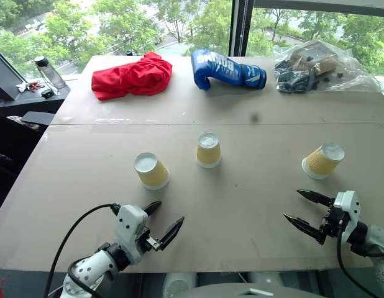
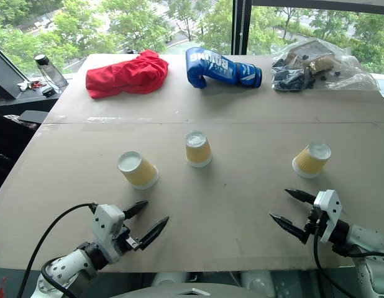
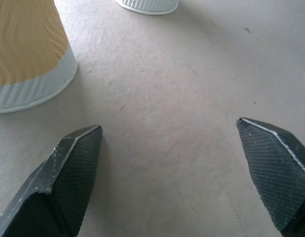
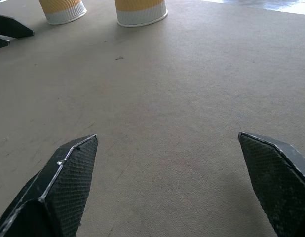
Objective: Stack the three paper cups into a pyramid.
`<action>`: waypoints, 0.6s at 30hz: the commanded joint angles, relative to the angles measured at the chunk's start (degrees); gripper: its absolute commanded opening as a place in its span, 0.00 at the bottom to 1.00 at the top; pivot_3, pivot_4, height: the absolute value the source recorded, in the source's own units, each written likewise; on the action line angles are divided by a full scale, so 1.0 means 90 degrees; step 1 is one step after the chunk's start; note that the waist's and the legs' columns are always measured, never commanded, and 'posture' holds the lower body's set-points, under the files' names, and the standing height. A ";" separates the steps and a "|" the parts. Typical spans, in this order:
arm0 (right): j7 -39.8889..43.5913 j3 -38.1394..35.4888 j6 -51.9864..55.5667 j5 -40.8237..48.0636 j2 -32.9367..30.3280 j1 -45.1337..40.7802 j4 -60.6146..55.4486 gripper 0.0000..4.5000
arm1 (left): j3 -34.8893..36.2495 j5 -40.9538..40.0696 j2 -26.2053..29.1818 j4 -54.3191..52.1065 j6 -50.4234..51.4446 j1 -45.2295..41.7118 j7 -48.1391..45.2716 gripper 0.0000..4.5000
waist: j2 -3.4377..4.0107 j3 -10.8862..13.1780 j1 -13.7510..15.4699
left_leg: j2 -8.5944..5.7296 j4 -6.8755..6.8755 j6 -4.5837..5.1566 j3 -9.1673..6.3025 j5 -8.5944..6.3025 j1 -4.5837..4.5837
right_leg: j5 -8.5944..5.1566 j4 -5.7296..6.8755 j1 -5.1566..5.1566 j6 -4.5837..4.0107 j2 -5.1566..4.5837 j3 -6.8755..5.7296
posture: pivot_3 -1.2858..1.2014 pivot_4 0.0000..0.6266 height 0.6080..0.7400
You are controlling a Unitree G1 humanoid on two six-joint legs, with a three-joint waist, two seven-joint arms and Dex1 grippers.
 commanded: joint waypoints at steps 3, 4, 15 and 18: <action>0.0013 -0.0078 -0.0108 0.0018 -0.0052 -0.0099 -0.0038 1.00 | 0.0001 0.0092 -0.0054 0.0655 -0.0818 0.0221 -0.0353 0.99 | 0.0002 -0.0002 -0.0008 | -0.0001 0.0000 0.0000 0.0003 0.0000 0.0003 | 0.0001 0.0000 0.0000 0.0001 0.0016 0.0001 | 0.52 0.24 1.00; 0.0025 -0.0079 -0.0109 0.0018 -0.0060 -0.0119 -0.0015 1.00 | -0.0008 0.0098 -0.0054 0.0743 -0.0918 0.0228 -0.0390 0.99 | 0.0003 -0.0002 -0.0009 | -0.0001 0.0000 0.0001 0.0006 0.0000 0.0006 | 0.0001 0.0000 0.0002 0.0003 0.0028 0.0005 | 0.52 0.24 1.00; 0.0131 0.0019 -0.0102 0.0013 -0.0048 -0.0323 0.0121 1.00 | -0.0034 0.0080 -0.0036 0.0925 -0.1253 0.0255 -0.0428 0.99 | 0.0008 -0.0006 -0.0012 | 0.0002 0.0000 0.0002 0.0009 -0.0001 0.0013 | 0.0005 0.0002 0.0004 0.0010 0.0034 0.0011 | 0.52 0.24 1.00; 0.0144 0.0034 -0.0105 0.0012 -0.0043 -0.0354 0.0149 1.00 | -0.0028 0.0067 -0.0019 0.0923 -0.1246 0.0237 -0.0429 0.99 | 0.0009 -0.0006 -0.0012 | 0.0002 0.0000 0.0002 0.0010 -0.0001 0.0015 | 0.0006 0.0004 0.0005 0.0010 0.0036 0.0011 | 0.52 0.24 1.00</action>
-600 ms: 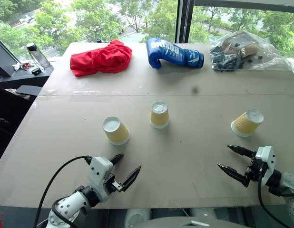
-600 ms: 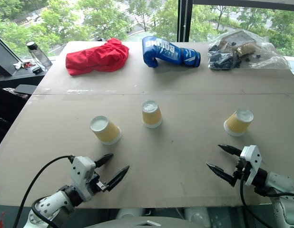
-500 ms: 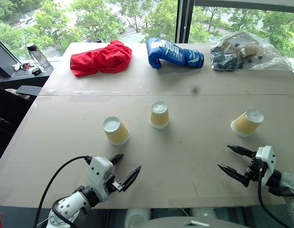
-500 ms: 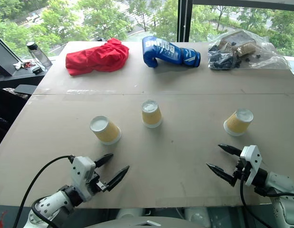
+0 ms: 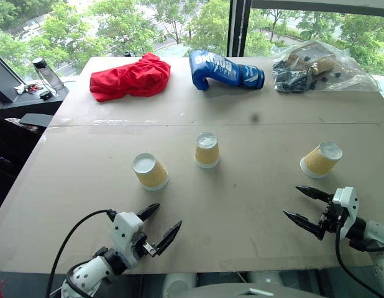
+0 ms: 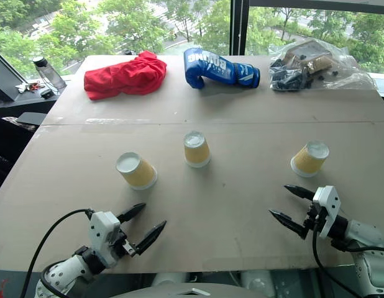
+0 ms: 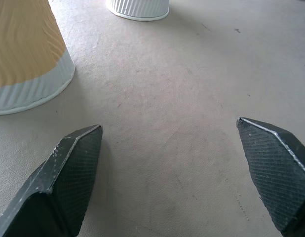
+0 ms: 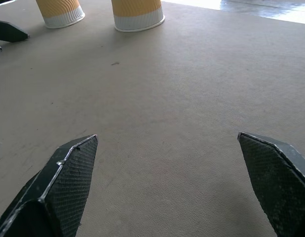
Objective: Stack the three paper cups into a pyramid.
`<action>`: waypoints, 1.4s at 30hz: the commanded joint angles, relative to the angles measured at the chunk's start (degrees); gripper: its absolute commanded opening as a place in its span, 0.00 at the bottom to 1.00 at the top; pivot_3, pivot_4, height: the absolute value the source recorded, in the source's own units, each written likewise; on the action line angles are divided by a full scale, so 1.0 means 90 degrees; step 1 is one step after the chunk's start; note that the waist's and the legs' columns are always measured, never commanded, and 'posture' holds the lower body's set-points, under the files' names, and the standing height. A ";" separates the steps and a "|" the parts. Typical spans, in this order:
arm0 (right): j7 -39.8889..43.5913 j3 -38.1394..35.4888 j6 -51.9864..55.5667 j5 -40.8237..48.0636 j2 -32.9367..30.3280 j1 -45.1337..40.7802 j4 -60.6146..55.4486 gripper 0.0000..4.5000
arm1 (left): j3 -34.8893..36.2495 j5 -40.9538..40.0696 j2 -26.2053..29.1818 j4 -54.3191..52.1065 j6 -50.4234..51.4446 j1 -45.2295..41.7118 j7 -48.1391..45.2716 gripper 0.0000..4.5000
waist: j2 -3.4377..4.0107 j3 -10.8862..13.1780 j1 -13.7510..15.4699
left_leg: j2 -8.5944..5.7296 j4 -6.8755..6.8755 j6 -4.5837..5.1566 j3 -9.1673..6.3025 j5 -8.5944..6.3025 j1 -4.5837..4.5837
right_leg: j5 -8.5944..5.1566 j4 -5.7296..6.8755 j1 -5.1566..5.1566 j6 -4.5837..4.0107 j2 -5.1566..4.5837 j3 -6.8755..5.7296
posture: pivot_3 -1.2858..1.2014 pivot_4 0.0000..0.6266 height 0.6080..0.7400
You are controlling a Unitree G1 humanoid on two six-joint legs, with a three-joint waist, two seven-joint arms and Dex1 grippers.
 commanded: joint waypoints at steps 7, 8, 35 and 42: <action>0.0030 -0.0017 -0.0136 0.0017 0.0009 -0.0028 -0.0102 1.00 | -0.0042 0.0043 0.0132 0.0117 0.0019 0.0059 -0.0086 0.99 | 0.0001 -0.0001 0.0000 | 0.0000 0.0000 0.0000 0.0001 0.0000 0.0002 | 0.0001 0.0002 0.0000 0.0001 0.0003 -0.0002 | 0.52 0.24 1.00; 0.0021 0.0002 -0.0143 0.0009 0.0021 -0.0043 -0.0128 1.00 | -0.0042 0.0049 0.0186 0.0105 -0.0010 0.0045 -0.0145 0.99 | 0.0000 -0.0001 0.0001 | 0.0000 0.0000 0.0000 0.0001 0.0000 0.0002 | 0.0001 0.0004 0.0000 0.0002 0.0004 -0.0002 | 0.52 0.24 1.00; -0.1986 0.2578 -0.0103 -0.1843 0.3039 -0.4730 0.2143 1.00 | 0.3444 -0.4548 0.3922 -0.1092 0.4220 -0.2668 -0.1456 0.99 | -0.0034 0.0024 -0.0057 | 0.0009 0.0028 -0.0056 -0.0003 0.0033 -0.0081 | -0.0004 0.0118 -0.0137 0.0016 0.0048 -0.0015 | 0.52 0.24 1.00; -0.2121 0.2491 -0.0391 -0.1951 0.3351 -0.5187 0.2797 1.00 | 0.3189 -0.4368 0.3798 -0.1214 0.4340 -0.3087 -0.1009 0.99 | -0.0034 0.0024 -0.0127 | 0.0012 0.0028 -0.0060 -0.0002 0.0036 -0.0080 | -0.0003 0.0122 -0.0138 0.0015 0.0049 -0.0009 | 0.52 0.24 1.00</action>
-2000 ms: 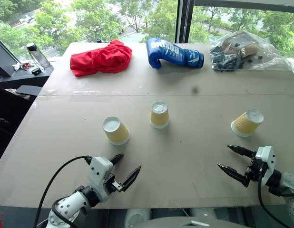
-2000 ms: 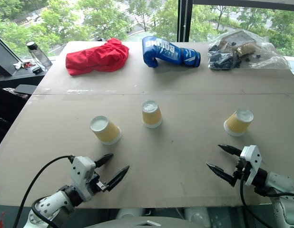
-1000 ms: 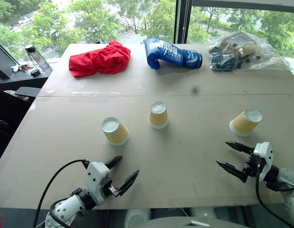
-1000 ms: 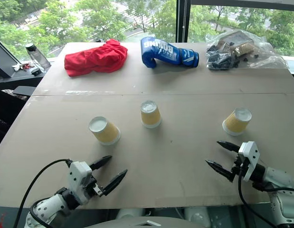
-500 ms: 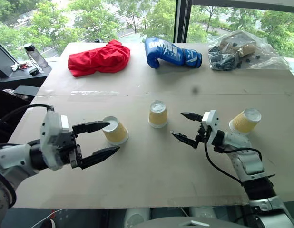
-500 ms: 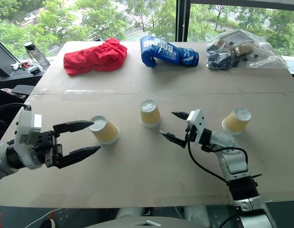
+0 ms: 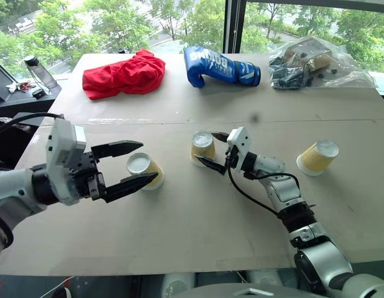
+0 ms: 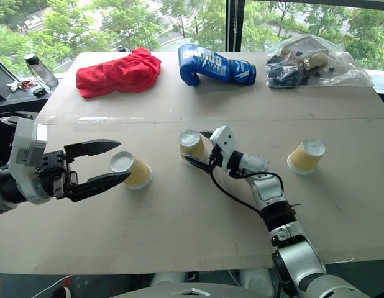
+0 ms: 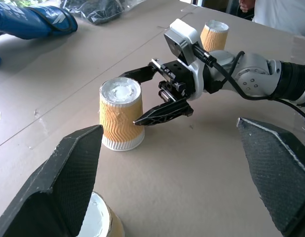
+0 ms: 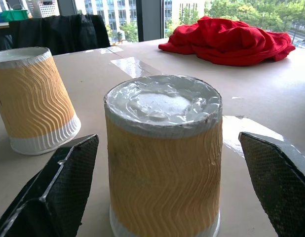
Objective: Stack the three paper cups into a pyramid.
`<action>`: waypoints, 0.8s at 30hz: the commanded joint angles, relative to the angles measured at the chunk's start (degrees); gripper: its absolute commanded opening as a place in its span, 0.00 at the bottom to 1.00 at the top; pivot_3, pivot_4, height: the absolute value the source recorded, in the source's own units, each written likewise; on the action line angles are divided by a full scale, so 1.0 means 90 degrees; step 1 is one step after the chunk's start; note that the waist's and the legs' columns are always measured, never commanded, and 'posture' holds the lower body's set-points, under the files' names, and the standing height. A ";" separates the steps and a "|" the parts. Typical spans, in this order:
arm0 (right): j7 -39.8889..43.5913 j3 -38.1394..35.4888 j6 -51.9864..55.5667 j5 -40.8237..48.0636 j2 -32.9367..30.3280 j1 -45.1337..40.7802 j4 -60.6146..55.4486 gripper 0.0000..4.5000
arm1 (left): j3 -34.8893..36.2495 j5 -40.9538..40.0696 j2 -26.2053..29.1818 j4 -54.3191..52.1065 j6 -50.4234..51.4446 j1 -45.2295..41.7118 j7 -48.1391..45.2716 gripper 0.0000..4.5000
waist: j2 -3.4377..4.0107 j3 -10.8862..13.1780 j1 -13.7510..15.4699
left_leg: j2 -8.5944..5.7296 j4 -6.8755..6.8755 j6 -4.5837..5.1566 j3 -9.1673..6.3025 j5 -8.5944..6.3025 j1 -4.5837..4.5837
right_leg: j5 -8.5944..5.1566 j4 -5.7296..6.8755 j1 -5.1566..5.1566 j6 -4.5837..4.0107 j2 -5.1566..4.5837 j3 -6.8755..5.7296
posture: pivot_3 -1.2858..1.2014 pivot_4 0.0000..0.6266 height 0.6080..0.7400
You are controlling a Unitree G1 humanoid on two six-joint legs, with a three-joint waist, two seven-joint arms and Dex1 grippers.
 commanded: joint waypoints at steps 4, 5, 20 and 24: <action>0.0048 -0.0094 -0.0165 0.0134 0.0177 -0.0209 0.0003 0.88 | -0.0129 0.0072 -0.0068 -0.0106 0.0012 -0.0467 0.0240 1.00 | -0.0002 -0.0001 -0.0058 | 0.0000 0.0000 -0.0002 0.0001 0.0001 0.0000 | 0.0000 0.0002 -0.0001 0.0000 -0.0001 0.0002 | 0.52 0.24 1.00; 0.0100 -0.0079 -0.0134 0.0165 0.0180 -0.0179 -0.0077 0.81 | -0.0154 0.0096 -0.0072 -0.0099 0.0015 -0.0492 0.0247 1.00 | -0.0002 -0.0001 -0.0067 | 0.0001 0.0000 -0.0002 0.0001 0.0001 0.0000 | 0.0000 0.0002 -0.0001 0.0000 -0.0001 0.0003 | 0.52 0.24 1.00; -0.0199 -0.0644 0.0400 0.0270 -0.0753 0.0655 -0.1428 0.37 | -0.0880 0.0060 -0.0116 -0.0086 0.0149 -0.1244 0.0294 1.00 | -0.0004 -0.0002 -0.0037 | 0.0003 -0.0004 -0.0003 0.0002 0.0002 -0.0006 | 0.0001 0.0005 -0.0010 0.0001 -0.0005 0.0007 | 0.52 0.24 1.00; -0.0220 -0.0733 0.0521 0.0289 -0.0930 0.0732 -0.1449 0.77 | -0.1119 0.0126 -0.0118 0.0033 0.0127 -0.1473 0.0177 1.00 | -0.0004 -0.0002 -0.0084 | 0.0000 -0.0004 -0.0002 0.0013 0.0001 -0.0001 | 0.0001 0.0009 -0.0012 0.0001 0.0006 0.0020 | 0.52 0.24 1.00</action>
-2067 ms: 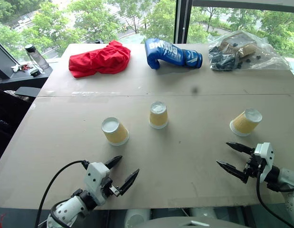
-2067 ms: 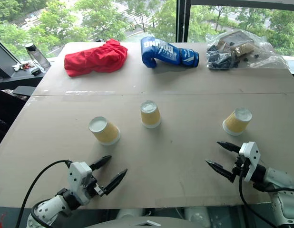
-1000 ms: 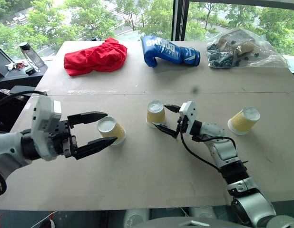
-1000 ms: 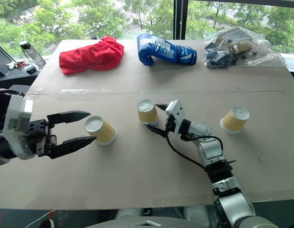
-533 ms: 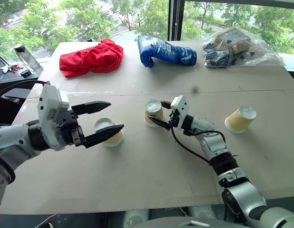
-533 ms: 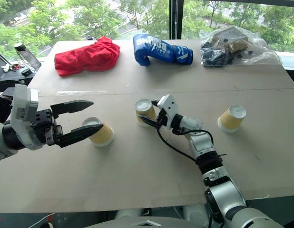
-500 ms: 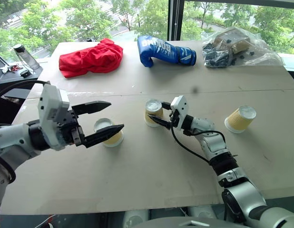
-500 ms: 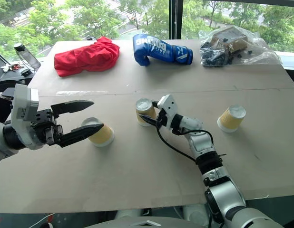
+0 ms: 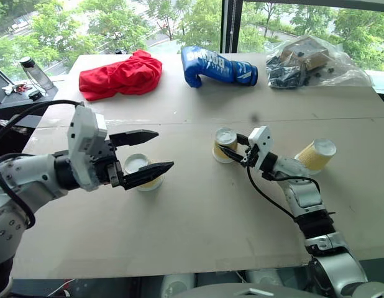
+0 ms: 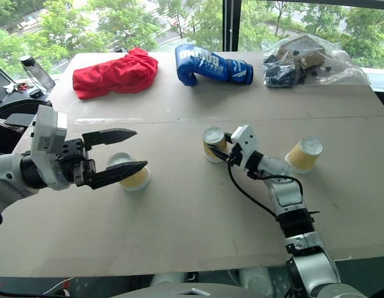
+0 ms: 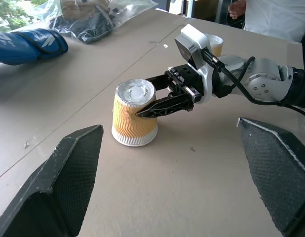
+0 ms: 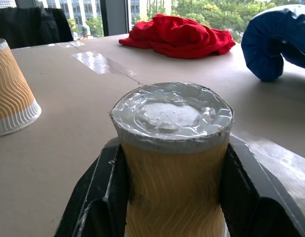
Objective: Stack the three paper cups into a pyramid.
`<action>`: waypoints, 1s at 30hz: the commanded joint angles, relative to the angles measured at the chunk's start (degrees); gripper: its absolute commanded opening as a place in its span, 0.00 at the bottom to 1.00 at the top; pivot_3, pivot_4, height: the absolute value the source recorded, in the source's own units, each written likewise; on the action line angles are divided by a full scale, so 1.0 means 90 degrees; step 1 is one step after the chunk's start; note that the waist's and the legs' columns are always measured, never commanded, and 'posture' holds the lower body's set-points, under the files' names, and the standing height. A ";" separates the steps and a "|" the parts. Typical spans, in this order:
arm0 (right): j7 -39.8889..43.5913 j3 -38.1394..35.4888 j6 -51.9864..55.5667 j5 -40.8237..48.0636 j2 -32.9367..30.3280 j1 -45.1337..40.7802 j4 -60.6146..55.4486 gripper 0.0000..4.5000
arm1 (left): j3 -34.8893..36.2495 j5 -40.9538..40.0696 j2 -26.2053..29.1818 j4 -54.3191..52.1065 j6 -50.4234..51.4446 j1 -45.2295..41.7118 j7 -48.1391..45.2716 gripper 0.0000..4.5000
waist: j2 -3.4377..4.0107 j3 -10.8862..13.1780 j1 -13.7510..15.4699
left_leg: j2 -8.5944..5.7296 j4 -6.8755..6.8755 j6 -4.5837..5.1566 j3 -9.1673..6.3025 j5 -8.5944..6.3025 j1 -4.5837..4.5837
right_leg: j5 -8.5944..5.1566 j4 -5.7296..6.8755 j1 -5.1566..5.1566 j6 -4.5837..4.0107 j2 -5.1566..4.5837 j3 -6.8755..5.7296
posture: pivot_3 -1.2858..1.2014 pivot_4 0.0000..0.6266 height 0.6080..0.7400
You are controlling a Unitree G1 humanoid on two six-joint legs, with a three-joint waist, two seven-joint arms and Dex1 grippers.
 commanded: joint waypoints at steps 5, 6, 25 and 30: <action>-0.0156 -0.0252 0.0226 0.0213 -0.0217 0.0121 -0.0767 0.99 | -0.0208 -0.0001 0.0017 0.0134 -0.0045 -0.0390 -0.0310 1.00 | 0.0000 0.0000 0.0019 | 0.0002 -0.0001 -0.0001 0.0000 0.0000 -0.0009 | 0.0000 0.0006 -0.0014 0.0000 0.0006 0.0001 | 0.52 0.24 1.00; -0.0164 -0.0264 0.0279 0.0235 -0.0268 0.0173 -0.0912 0.99 | -0.0245 0.0006 0.0023 0.0150 -0.0042 -0.0437 -0.0352 1.00 | 0.0000 0.0000 0.0023 | 0.0001 -0.0001 0.0000 0.0000 0.0000 -0.0011 | 0.0000 0.0005 -0.0014 0.0000 0.0005 0.0001 | 0.52 0.24 1.00; -0.1679 -0.2888 -0.0053 0.0350 -0.1243 0.3155 -0.3747 0.99 | -0.1750 0.0572 -0.0157 0.0795 -0.0055 -0.2224 -0.1506 1.00 | -0.0003 -0.0002 0.0173 | -0.0005 0.0011 0.0000 0.0002 0.0001 -0.0018 | 0.0000 0.0005 -0.0013 0.0001 0.0015 0.0010 | 0.52 0.24 1.00; -0.1846 -0.3138 -0.0041 0.0573 -0.1098 0.3382 -0.3390 0.99 | -0.1779 0.0738 -0.0194 0.0895 -0.0143 -0.2280 -0.1715 1.00 | -0.0003 -0.0002 0.0172 | -0.0002 0.0017 0.0001 0.0004 0.0001 -0.0009 | -0.0001 0.0019 -0.0013 0.0001 0.0023 0.0018 | 0.52 0.24 1.00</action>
